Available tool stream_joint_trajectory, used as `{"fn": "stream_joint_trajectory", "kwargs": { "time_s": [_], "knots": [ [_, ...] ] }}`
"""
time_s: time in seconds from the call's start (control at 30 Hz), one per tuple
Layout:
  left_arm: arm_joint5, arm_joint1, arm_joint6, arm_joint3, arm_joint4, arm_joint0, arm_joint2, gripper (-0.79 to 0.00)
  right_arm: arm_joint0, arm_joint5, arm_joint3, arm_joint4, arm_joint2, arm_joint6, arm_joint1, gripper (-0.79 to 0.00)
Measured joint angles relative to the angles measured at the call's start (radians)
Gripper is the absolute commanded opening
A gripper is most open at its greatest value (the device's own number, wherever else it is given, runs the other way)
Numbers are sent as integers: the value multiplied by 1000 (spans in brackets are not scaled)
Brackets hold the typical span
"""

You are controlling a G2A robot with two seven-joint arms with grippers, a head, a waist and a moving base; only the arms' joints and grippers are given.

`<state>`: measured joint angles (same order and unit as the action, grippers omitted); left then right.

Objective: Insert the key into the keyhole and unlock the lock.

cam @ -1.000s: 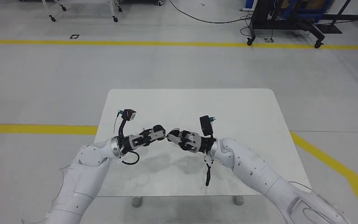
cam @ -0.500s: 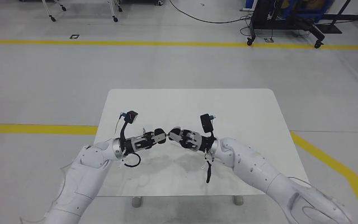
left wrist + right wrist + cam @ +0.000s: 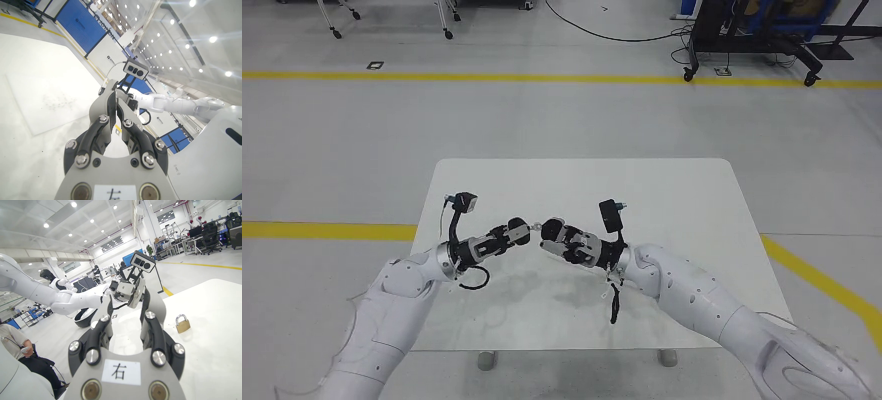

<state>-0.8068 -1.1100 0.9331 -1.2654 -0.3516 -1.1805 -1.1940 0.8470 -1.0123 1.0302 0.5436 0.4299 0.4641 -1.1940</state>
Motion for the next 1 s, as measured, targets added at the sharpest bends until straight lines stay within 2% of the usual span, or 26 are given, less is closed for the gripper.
{"fn": "stream_joint_trajectory", "kwargs": {
  "time_s": [0.33, 0.4, 0.53, 0.67, 0.73, 0.8, 0.87, 1.0],
  "knots": [
    [1, 0, -2, -4, 8, -1, 0, -785, 0, 0, 0, 0, 0, 0, 0, 0],
    [-1, 3, -21, -27, 56, -8, -9, -785, 14, 0, 8, -22, -9, -30, 1, 0],
    [6, 12, -29, -65, 151, -27, -24, -785, 8, 0, 23, -201, -27, -238, 26, 0],
    [20, 18, 31, -92, 183, -31, -9, -785, 3, 0, 84, -437, -21, -485, 79, 0],
    [20, 20, 62, -100, 180, -29, 5, -785, 4, 0, 105, -527, -11, -584, 101, -212],
    [19, 22, 97, -105, 172, -23, 19, -785, 8, 0, 117, -615, 2, -684, 121, -357],
    [27, 25, 109, -106, 163, -19, 31, -785, 13, 0, 122, -684, 11, -772, 134, -397],
    [37, 32, 117, -108, 139, -11, 48, -785, 19, 0, 126, -773, 19, -896, 145, -409]
  ]
}}
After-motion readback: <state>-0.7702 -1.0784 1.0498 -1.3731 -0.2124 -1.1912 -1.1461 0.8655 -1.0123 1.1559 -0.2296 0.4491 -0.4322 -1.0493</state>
